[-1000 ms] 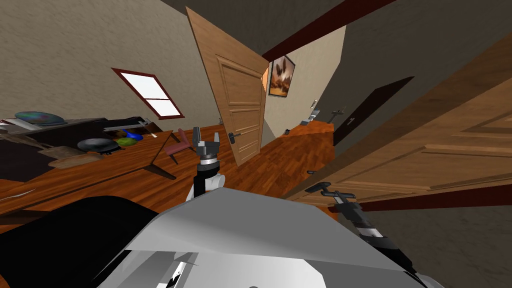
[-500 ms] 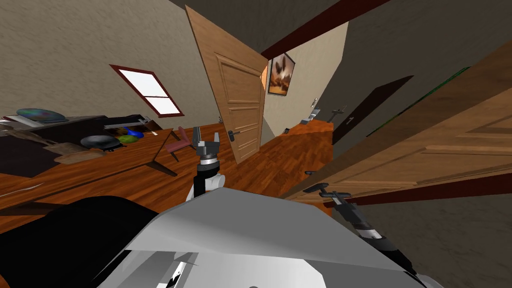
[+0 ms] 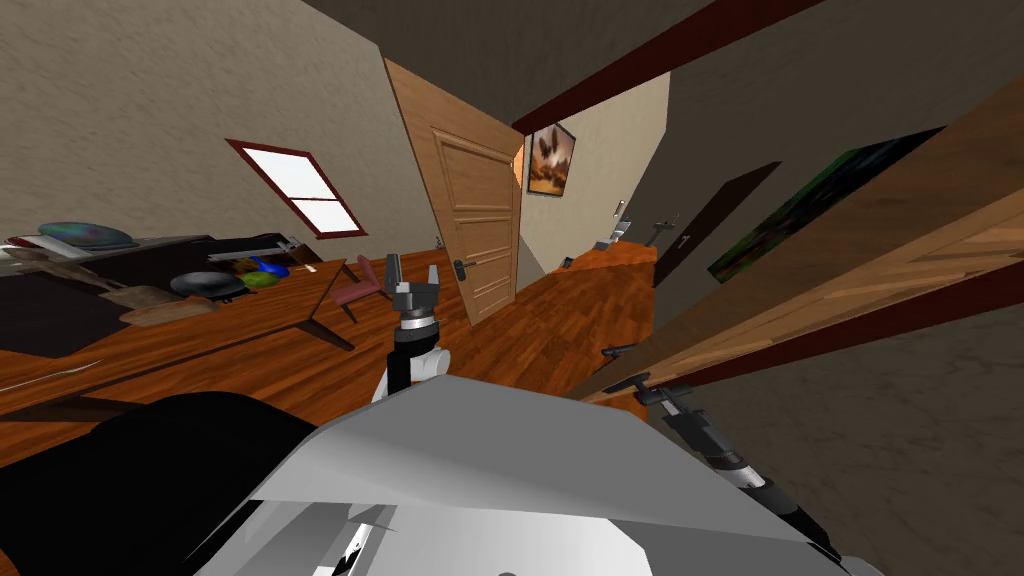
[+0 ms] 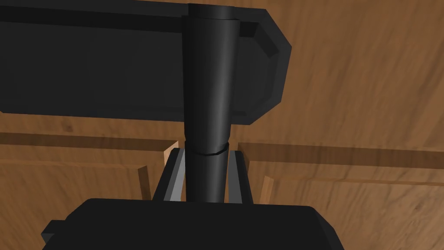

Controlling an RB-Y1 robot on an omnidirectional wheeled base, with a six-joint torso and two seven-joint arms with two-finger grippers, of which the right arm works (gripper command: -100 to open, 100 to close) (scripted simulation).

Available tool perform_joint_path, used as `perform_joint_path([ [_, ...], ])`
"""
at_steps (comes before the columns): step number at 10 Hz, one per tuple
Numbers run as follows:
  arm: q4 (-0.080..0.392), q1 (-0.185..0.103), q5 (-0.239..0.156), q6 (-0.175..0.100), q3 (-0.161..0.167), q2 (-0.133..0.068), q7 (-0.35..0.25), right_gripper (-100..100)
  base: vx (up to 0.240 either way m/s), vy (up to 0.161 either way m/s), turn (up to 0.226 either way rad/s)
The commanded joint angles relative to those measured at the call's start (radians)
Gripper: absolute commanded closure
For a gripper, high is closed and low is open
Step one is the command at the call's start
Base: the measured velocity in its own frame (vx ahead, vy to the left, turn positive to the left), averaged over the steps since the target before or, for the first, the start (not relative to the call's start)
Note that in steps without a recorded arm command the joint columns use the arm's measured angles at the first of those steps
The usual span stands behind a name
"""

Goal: Pull the door open

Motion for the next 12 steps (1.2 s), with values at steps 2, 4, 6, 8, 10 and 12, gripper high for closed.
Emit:
perform_joint_path([
  [2, -0.001, -0.01, 0.008, -0.007, 0.005, 0.009, 0.002, 100, -0.024, 0.017, 0.03],
  [4, -0.002, -0.02, 0.014, -0.01, 0.007, 0.015, 0.003, 100, 0.107, 0.106, 0.097],
  [6, -0.002, -0.034, 0.022, -0.017, 0.011, 0.026, 0.005, 100, 0.112, 0.115, 0.09],
  [8, -0.002, -0.048, 0.031, -0.025, 0.015, 0.036, 0.008, 100, 0.097, 0.113, 0.129],
  [10, -0.001, -0.061, 0.041, -0.036, 0.018, 0.045, 0.01, 100, 0.101, 0.142, 0.089],
  [12, 0.004, -0.079, 0.057, -0.059, 0.024, 0.059, 0.015, 100, 0.1, 0.157, 0.14],
])
